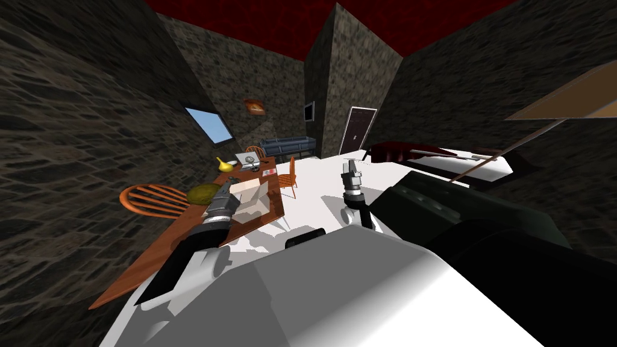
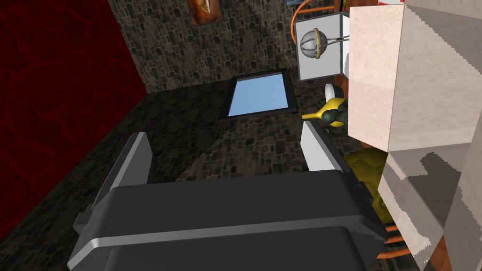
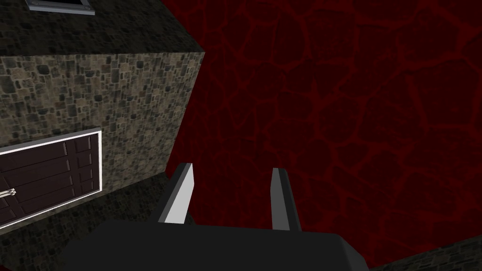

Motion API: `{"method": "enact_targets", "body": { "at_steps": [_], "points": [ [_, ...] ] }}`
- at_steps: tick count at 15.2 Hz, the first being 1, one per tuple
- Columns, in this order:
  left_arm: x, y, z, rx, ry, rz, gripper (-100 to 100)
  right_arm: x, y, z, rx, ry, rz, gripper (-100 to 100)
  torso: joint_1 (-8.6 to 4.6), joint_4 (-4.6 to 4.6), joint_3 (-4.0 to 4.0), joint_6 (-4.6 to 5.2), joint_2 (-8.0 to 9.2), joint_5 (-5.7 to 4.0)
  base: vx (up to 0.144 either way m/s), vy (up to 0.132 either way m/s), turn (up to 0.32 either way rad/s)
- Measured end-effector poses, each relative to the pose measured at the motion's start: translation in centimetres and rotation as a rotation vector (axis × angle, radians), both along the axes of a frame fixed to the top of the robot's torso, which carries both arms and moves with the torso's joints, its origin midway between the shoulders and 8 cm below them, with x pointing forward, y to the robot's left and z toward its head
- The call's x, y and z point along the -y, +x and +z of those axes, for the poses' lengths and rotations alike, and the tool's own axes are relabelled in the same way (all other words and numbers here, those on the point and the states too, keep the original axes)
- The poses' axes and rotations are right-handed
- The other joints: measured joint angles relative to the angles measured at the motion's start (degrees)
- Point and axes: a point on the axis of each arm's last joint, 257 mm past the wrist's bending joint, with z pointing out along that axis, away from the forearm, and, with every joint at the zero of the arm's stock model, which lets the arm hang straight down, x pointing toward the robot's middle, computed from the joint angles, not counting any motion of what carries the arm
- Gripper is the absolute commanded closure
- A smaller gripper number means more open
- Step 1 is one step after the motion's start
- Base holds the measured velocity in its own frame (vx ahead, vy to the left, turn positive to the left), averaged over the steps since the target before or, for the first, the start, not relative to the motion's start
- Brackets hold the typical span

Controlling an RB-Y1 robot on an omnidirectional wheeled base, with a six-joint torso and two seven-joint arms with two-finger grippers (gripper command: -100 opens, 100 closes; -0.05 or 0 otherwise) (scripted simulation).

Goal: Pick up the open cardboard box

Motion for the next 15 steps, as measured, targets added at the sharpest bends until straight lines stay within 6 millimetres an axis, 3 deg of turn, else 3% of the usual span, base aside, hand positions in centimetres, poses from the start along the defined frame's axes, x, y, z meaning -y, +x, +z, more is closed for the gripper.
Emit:
{"method": "enact_targets", "body": {
  "at_steps": [15],
  "points": [
    [-1.7,-0.1,-4.8,-0.231,-0.073,0.041,-100,0.0,0.0,0.0,0.000,0.000,0.000,0,0.01,0.00,-0.01,0.00,-0.02,0.00,0.004,-0.001,0.013]
  ]
}}
